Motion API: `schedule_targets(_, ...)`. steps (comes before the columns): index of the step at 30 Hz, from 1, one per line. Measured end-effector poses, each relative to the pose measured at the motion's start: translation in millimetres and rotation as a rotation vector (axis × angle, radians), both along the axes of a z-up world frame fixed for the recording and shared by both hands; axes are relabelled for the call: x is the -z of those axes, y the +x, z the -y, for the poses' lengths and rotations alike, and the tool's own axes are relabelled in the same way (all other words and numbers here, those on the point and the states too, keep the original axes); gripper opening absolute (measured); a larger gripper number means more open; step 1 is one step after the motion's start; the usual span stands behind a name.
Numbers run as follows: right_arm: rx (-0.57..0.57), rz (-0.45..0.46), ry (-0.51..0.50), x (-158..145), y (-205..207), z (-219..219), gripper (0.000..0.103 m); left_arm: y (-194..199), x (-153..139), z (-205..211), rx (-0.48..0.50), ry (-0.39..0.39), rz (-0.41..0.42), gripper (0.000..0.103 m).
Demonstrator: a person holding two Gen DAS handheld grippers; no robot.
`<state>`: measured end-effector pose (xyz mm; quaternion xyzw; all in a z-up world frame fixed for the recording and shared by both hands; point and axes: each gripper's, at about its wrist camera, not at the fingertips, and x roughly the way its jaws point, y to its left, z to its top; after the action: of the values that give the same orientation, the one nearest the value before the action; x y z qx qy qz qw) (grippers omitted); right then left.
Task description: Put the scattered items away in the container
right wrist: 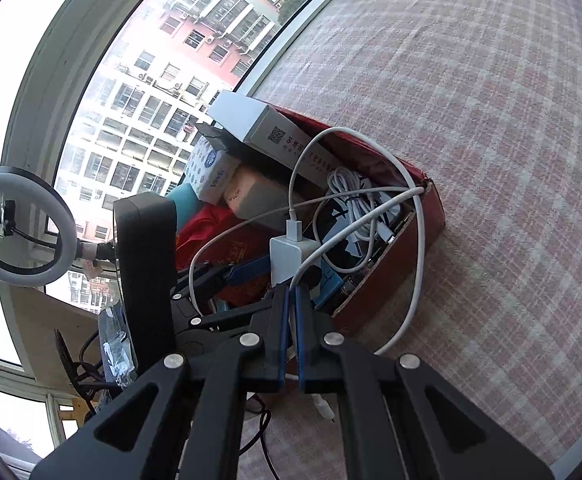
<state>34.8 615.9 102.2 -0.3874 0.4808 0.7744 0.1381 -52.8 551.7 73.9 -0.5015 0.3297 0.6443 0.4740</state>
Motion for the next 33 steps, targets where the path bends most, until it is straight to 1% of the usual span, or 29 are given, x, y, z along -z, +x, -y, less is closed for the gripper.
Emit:
schedule_targets(7,-0.020,0.003,-0.012,4.3,-8.9,4.1,0.004,0.1,-18.3,1.1,-0.005,0.043,-0.008,0.046)
schedule_targets(11,-0.019,0.007,-0.013,1.0,-4.3,1.7,0.004,1.4,-27.7,5.1,-0.013,0.060,-0.015,0.046)
schedule_targets(16,-0.019,0.026,-0.024,-4.4,4.9,-4.4,0.007,8.8,-52.4,21.4,-0.022,0.109,-0.020,0.046)
schedule_targets(19,-0.020,0.016,-0.023,-11.3,21.9,-10.4,0.009,12.0,-64.2,42.9,-0.024,0.144,-0.028,0.046)
schedule_targets(23,-0.018,-0.010,-0.021,-22.5,51.7,-20.2,0.012,-4.9,-76.4,67.5,-0.036,0.156,-0.054,0.046)
schedule_targets(25,-0.017,-0.023,-0.020,-28.1,66.6,-25.0,0.012,-1.8,-75.9,78.0,-0.036,0.158,-0.063,0.046)
schedule_targets(26,-0.016,-0.029,-0.019,-30.9,74.1,-27.4,0.016,1.3,-76.4,83.1,-0.036,0.159,-0.065,0.046)
schedule_targets(27,-0.016,-0.036,-0.019,-33.7,81.5,-29.9,0.023,4.4,-75.6,87.6,-0.036,0.162,-0.065,0.046)
schedule_targets(29,-0.015,-0.049,-0.018,-39.3,96.4,-34.7,0.033,9.9,-67.6,94.1,-0.041,0.167,-0.068,0.046)
schedule_targets(33,-0.035,-0.052,-0.014,-44.7,114.4,-44.1,0.034,12.8,-57.6,94.8,-0.044,0.140,-0.056,0.046)
